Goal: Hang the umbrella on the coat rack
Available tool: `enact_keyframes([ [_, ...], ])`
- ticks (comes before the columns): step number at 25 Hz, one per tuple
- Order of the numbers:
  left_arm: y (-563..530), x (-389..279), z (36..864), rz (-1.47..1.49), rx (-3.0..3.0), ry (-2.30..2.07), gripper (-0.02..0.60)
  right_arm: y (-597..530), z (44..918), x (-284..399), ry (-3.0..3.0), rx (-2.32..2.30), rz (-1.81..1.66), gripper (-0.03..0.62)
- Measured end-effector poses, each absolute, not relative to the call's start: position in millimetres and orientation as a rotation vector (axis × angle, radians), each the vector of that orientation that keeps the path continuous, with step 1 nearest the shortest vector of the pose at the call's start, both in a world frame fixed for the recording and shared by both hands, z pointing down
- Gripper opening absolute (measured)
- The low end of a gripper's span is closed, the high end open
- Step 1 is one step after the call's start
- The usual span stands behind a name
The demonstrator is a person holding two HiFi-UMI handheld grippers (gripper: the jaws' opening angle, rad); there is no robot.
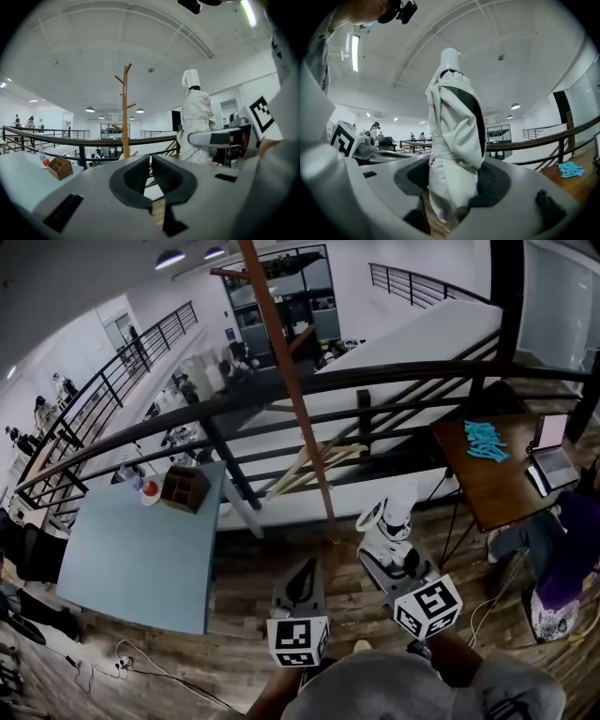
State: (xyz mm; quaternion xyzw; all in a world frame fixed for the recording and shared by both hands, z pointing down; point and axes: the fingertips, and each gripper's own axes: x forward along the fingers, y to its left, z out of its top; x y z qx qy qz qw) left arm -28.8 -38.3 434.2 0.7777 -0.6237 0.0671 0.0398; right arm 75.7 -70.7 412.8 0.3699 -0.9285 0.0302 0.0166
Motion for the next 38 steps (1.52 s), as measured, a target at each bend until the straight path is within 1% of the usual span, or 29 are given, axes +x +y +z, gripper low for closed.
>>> enact_keyframes([
  [18, -48.2, -20.3, 437.9, 0.228, 2.340, -1.953, 0.028, -84.6, 419.5, 86.9, -2.911, 1.126, 0.107, 0.238],
  [26, -43.9, -21.9, 441.5, 0.223, 2.334, -1.944, 0.028, -83.7, 422.9, 81.8, -2.920, 1.122, 0.112, 0.238],
  [38, -72.5, -20.3, 449.8, 0.217, 2.359, -1.894, 0.027, -107.0, 427.1, 82.0, -2.879, 1.158, 0.123, 0.238],
])
